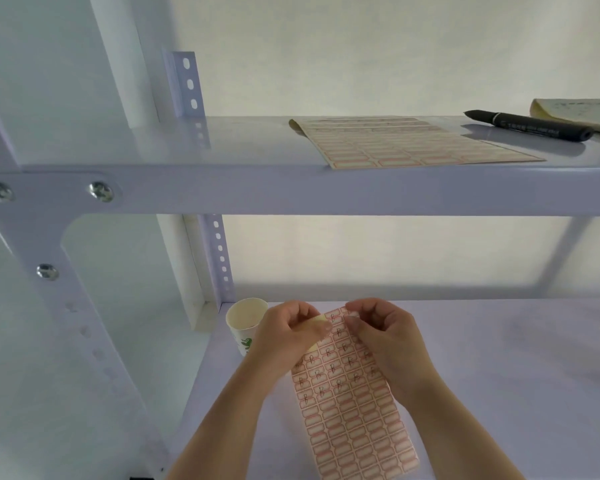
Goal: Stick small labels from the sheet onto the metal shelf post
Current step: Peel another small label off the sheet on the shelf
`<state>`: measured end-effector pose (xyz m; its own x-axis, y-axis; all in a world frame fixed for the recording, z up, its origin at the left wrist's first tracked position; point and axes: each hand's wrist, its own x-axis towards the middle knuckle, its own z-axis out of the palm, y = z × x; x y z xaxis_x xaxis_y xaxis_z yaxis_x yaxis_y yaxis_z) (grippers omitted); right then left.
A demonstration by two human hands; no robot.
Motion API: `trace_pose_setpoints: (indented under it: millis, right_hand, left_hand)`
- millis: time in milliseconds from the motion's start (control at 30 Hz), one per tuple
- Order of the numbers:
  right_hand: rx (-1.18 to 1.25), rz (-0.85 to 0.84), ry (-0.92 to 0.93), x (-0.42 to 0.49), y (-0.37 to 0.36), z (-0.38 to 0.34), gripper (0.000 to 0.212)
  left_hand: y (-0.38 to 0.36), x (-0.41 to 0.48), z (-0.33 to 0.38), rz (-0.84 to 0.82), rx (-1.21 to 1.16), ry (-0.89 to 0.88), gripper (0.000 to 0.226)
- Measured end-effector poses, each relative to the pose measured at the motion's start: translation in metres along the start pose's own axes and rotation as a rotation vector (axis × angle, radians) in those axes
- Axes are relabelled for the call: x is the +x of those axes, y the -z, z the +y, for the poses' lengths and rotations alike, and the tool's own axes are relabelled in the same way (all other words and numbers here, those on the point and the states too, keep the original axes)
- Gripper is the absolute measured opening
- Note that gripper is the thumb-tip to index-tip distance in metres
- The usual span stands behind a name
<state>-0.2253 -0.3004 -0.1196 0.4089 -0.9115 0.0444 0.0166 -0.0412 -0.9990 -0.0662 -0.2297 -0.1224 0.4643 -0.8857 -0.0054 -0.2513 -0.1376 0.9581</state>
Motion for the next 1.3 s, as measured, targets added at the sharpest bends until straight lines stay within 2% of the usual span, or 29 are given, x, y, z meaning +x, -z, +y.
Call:
trace_pose_setpoints:
  millis: [233,367,500,633,800,867,967,1300]
  right_hand:
    - [0.044,-0.015,0.091,-0.007,0.003,-0.018,0.018]
    - [0.045,0.034,0.127,-0.010,0.002,-0.023,0.019]
    - [0.017,0.063,0.187,-0.015,-0.002,-0.030,0.017]
    - [-0.162,0.120,0.312,-0.016,-0.007,-0.035,0.015]
    - [-0.571,0.280,0.485,-0.017,-0.013,-0.031,0.016]
    - [-0.652,0.346,0.607,-0.017,-0.015,-0.031,0.017]
    - [-0.714,0.360,0.736,-0.018,-0.017,-0.032,0.015]
    - [-0.682,0.274,0.668,-0.017,-0.023,-0.034,0.004]
  left_hand:
    - [0.015,-0.006,0.018,-0.037,-0.054,-0.025,0.004]
    - [0.019,-0.009,0.027,-0.011,-0.080,-0.051,0.003]
    - [0.016,-0.013,0.034,0.029,-0.206,-0.033,0.005]
    - [0.013,-0.016,0.040,0.014,-0.314,-0.012,0.009]
    - [0.013,-0.017,0.043,-0.017,-0.311,-0.042,0.012]
    - [0.013,-0.017,0.044,-0.018,-0.318,-0.052,0.013]
    - [0.013,-0.017,0.044,-0.019,-0.341,-0.065,0.013]
    - [0.009,-0.018,0.038,-0.002,-0.360,-0.084,0.012]
